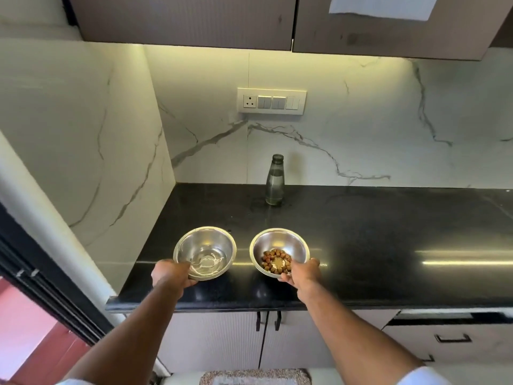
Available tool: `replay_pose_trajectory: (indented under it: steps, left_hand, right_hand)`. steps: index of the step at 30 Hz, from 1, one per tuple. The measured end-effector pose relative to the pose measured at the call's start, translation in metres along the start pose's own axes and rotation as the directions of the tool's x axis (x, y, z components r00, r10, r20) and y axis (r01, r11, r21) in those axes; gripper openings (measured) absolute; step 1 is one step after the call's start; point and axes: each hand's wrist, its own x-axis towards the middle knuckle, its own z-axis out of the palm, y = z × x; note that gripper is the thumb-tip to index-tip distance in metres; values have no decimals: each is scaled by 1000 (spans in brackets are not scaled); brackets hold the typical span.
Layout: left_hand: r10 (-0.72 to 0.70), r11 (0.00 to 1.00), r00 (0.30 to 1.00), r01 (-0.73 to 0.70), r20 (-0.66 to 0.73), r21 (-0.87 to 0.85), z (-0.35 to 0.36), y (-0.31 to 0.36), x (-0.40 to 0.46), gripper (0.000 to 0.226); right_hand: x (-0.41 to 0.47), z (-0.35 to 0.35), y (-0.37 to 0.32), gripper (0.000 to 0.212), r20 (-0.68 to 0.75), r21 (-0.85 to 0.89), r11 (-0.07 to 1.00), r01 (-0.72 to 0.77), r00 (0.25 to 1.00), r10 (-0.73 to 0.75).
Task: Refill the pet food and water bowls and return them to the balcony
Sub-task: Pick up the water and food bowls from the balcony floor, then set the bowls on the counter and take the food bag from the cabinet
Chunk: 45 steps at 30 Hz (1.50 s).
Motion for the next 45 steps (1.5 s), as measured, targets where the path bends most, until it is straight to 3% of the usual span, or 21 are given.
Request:
replay_pose_trajectory:
  steps: [13,21,27,31,34,37,42,45]
  left_hand:
    - [11,996,999,-14,32,94,14,35,72,26]
    - [10,987,1000,-12,12,161,19,31,86,27]
    - [-23,984,997,9,75,180,18,30,94,28]
    - [43,943,997,-62,67,326,13,35,94,31]
    - [221,820,975,-200,25,536,7,43,90,57]
    - [299,813,953,-279,44,510,5,56,85,70]
    - [430,756,899,-409,84,511,7,87,75,71]
    - [562,643,815,-539,143,543,11,106,66,77]
  right_hand:
    - [47,65,-14,32,19,-9,998,-57,998,57]
    - [58,70,-14,34,31,-35,996,-80,996,81]
    - [61,66,-12,33,42,-33,997,-69,997,70]
    - [59,60,-14,36,63,-168,985,-38,997,50]
    - [56,55,-20,46,14,-398,916,49,999,-48]
    - [54,48,-32,65,-24,-593,794,134,983,-183]
    - [49,41,-68,83,3,-637,705,312,915,-403]
    - [41,41,-95,84,67,-658,597,458,825,-560]
